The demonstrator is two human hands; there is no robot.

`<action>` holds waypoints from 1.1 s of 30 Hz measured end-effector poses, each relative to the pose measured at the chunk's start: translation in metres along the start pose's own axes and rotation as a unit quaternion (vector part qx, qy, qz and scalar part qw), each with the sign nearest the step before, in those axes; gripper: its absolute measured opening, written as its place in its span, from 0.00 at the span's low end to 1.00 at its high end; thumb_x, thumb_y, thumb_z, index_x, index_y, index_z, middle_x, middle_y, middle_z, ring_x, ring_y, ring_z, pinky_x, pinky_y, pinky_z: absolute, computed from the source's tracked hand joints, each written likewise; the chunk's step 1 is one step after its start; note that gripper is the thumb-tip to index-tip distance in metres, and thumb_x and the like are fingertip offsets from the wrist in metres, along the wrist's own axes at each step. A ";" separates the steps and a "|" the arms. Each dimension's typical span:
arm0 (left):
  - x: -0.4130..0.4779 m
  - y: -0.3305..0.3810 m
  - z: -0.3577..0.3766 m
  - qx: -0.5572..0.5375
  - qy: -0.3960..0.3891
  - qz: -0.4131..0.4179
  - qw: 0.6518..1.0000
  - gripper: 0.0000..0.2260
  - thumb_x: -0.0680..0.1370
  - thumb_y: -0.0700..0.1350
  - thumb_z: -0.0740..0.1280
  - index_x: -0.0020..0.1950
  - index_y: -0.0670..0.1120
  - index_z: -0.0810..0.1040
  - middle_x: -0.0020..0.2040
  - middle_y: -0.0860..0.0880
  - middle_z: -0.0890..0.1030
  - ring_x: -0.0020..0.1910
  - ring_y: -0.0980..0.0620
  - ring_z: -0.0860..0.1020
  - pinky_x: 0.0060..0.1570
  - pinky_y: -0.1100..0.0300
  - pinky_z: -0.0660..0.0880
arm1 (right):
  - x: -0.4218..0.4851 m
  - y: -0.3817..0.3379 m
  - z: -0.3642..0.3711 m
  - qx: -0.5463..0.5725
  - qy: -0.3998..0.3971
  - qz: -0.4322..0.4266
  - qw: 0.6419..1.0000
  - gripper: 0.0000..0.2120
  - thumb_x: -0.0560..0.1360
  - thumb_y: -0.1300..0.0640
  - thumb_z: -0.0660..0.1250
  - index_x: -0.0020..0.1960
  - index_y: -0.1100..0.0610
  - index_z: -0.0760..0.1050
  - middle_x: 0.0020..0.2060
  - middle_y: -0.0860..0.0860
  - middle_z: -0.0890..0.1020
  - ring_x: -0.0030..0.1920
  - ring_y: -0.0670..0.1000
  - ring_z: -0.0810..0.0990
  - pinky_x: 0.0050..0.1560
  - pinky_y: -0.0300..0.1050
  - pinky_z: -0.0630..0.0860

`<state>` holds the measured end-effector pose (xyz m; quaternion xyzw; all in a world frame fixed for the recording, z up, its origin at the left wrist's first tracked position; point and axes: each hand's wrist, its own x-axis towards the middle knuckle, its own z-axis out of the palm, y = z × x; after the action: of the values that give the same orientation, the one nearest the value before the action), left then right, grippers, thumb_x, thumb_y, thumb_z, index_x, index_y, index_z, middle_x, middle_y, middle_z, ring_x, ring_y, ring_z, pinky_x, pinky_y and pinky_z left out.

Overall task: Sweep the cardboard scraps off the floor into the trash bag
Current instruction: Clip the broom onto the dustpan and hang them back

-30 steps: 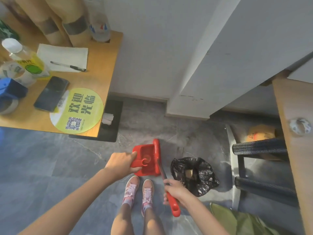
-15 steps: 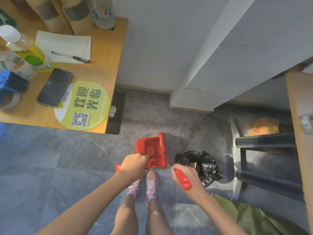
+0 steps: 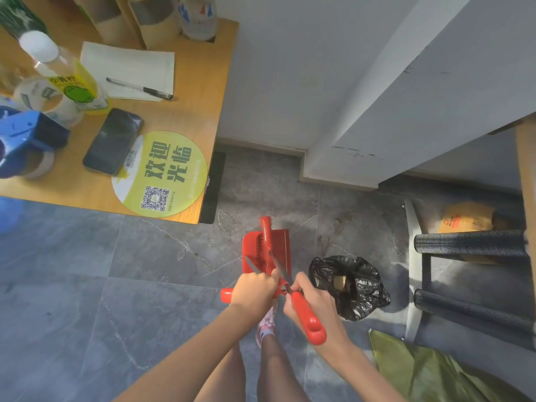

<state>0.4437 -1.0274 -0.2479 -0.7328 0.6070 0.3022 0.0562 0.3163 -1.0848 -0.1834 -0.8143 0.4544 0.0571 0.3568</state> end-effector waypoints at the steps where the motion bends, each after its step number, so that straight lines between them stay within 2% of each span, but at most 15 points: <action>1: 0.000 0.001 -0.001 -0.004 0.001 0.002 1.000 0.12 0.78 0.47 0.60 0.59 0.44 0.67 0.48 0.44 0.82 0.47 0.40 0.81 0.35 0.56 0.66 | 0.001 0.001 0.000 0.002 0.017 -0.011 1.000 0.10 0.66 0.47 0.56 0.44 0.50 0.63 0.28 0.49 0.74 0.36 0.56 0.72 0.33 0.45 0.66; 3: 0.001 0.001 -0.001 -0.006 0.002 0.001 1.000 0.13 0.77 0.45 0.60 0.60 0.44 0.66 0.45 0.44 0.82 0.44 0.40 0.82 0.33 0.55 0.65 | 0.002 -0.002 -0.001 -0.009 0.032 -0.043 0.999 0.09 0.65 0.49 0.58 0.43 0.50 0.62 0.26 0.48 0.70 0.39 0.55 0.68 0.31 0.45 0.65; 7: -0.002 -0.001 -0.002 0.007 -0.002 -0.008 1.000 0.15 0.71 0.46 0.68 0.55 0.45 0.68 0.32 0.47 0.81 0.30 0.44 0.81 0.25 0.58 0.64 | 0.000 -0.007 -0.003 -0.046 0.061 -0.092 0.993 0.09 0.64 0.56 0.63 0.40 0.52 0.63 0.24 0.53 0.71 0.35 0.57 0.63 0.24 0.46 0.65; 10: -0.001 0.002 -0.002 -0.011 0.013 0.011 1.000 0.14 0.77 0.42 0.59 0.61 0.44 0.63 0.42 0.45 0.82 0.40 0.40 0.82 0.31 0.56 0.66 | 0.003 -0.008 -0.004 -0.044 0.052 -0.102 0.992 0.09 0.65 0.55 0.63 0.40 0.50 0.63 0.24 0.52 0.71 0.31 0.57 0.65 0.24 0.46 0.68; 13: 0.002 0.000 -0.003 0.004 0.042 0.024 0.999 0.14 0.77 0.40 0.55 0.62 0.44 0.56 0.44 0.45 0.83 0.42 0.40 0.82 0.33 0.55 0.68 | 0.008 -0.012 -0.005 -0.032 0.039 -0.115 0.992 0.08 0.67 0.53 0.62 0.41 0.49 0.63 0.24 0.53 0.73 0.28 0.57 0.69 0.26 0.46 0.71; 16: 0.003 -0.006 -0.009 0.005 0.031 0.009 0.999 0.16 0.78 0.39 0.54 0.64 0.43 0.57 0.45 0.45 0.82 0.44 0.40 0.82 0.34 0.54 0.67 | 0.012 -0.016 -0.003 -0.029 0.034 -0.129 0.991 0.08 0.67 0.53 0.63 0.41 0.50 0.63 0.24 0.53 0.73 0.27 0.55 0.66 0.26 0.45 0.70; 18: 0.004 -0.006 -0.012 0.008 0.037 0.016 0.999 0.14 0.78 0.40 0.54 0.61 0.44 0.53 0.45 0.45 0.82 0.44 0.40 0.82 0.34 0.54 0.68 | 0.013 -0.015 -0.004 -0.016 0.029 -0.119 0.992 0.08 0.68 0.52 0.62 0.41 0.50 0.63 0.25 0.52 0.74 0.27 0.53 0.64 0.28 0.47 0.72; 20: 0.005 -0.003 -0.012 0.013 0.028 0.018 0.999 0.15 0.78 0.40 0.55 0.62 0.44 0.54 0.45 0.44 0.82 0.44 0.40 0.82 0.34 0.54 0.67 | 0.014 -0.012 -0.006 -0.012 0.025 -0.106 0.994 0.08 0.68 0.52 0.62 0.41 0.50 0.62 0.27 0.53 0.76 0.28 0.55 0.69 0.31 0.49 0.73; 22: 0.010 -0.002 -0.014 0.007 0.018 0.008 1.000 0.16 0.77 0.40 0.56 0.64 0.43 0.59 0.46 0.44 0.82 0.44 0.39 0.82 0.34 0.54 0.67 | 0.017 -0.011 -0.010 -0.013 0.015 -0.105 0.994 0.08 0.69 0.50 0.61 0.41 0.49 0.62 0.28 0.53 0.77 0.29 0.56 0.72 0.33 0.50 0.74; 24: 0.010 -0.006 -0.022 0.024 0.042 0.004 0.999 0.17 0.75 0.41 0.61 0.61 0.43 0.60 0.41 0.45 0.82 0.39 0.41 0.82 0.30 0.56 0.65 | 0.021 -0.015 -0.014 -0.008 0.004 -0.110 0.994 0.08 0.69 0.50 0.61 0.40 0.46 0.61 0.28 0.53 0.77 0.30 0.56 0.72 0.34 0.50 0.74; 26: 0.005 -0.006 -0.035 0.052 0.052 0.007 0.997 0.25 0.63 0.44 0.73 0.51 0.44 0.62 0.26 0.48 0.78 0.23 0.47 0.79 0.22 0.62 0.59 | 0.023 -0.021 -0.020 -0.004 0.002 -0.111 0.994 0.09 0.69 0.51 0.62 0.40 0.44 0.60 0.28 0.52 0.76 0.31 0.57 0.72 0.35 0.50 0.74; 27: 0.006 -0.006 -0.042 0.063 0.065 0.015 0.996 0.27 0.59 0.44 0.75 0.49 0.45 0.62 0.23 0.49 0.76 0.19 0.49 0.76 0.20 0.63 0.56 | 0.024 -0.024 -0.024 0.003 0.005 -0.107 0.994 0.09 0.69 0.51 0.62 0.40 0.44 0.61 0.28 0.52 0.75 0.31 0.58 0.71 0.35 0.50 0.74; 29: 0.009 -0.006 -0.054 0.058 0.053 0.042 0.996 0.25 0.65 0.43 0.72 0.53 0.45 0.59 0.29 0.47 0.79 0.25 0.45 0.80 0.22 0.61 0.60 | 0.025 -0.030 -0.035 0.016 0.016 -0.095 0.995 0.08 0.68 0.51 0.62 0.39 0.44 0.61 0.26 0.50 0.72 0.31 0.58 0.71 0.36 0.49 0.74; 30: 0.010 -0.007 -0.059 0.065 0.082 0.055 0.993 0.25 0.66 0.43 0.71 0.54 0.44 0.58 0.30 0.45 0.80 0.25 0.45 0.80 0.22 0.61 0.60 | 0.027 -0.033 -0.042 0.018 0.023 -0.087 0.996 0.09 0.67 0.51 0.61 0.38 0.45 0.60 0.25 0.48 0.71 0.30 0.57 0.70 0.36 0.48 0.74; 33: 0.017 -0.006 -0.080 0.093 0.122 0.041 0.987 0.28 0.55 0.48 0.77 0.47 0.47 0.66 0.18 0.50 0.72 0.13 0.51 0.71 0.20 0.67 0.50 | 0.036 -0.052 -0.068 0.038 0.042 -0.053 0.997 0.11 0.67 0.53 0.62 0.32 0.45 0.61 0.22 0.47 0.69 0.30 0.52 0.65 0.35 0.47 0.71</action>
<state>0.4805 -1.0766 -0.1930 -0.7304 0.6642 0.1550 0.0369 0.3614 -1.1359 -0.1205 -0.8246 0.4268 -0.0137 0.3710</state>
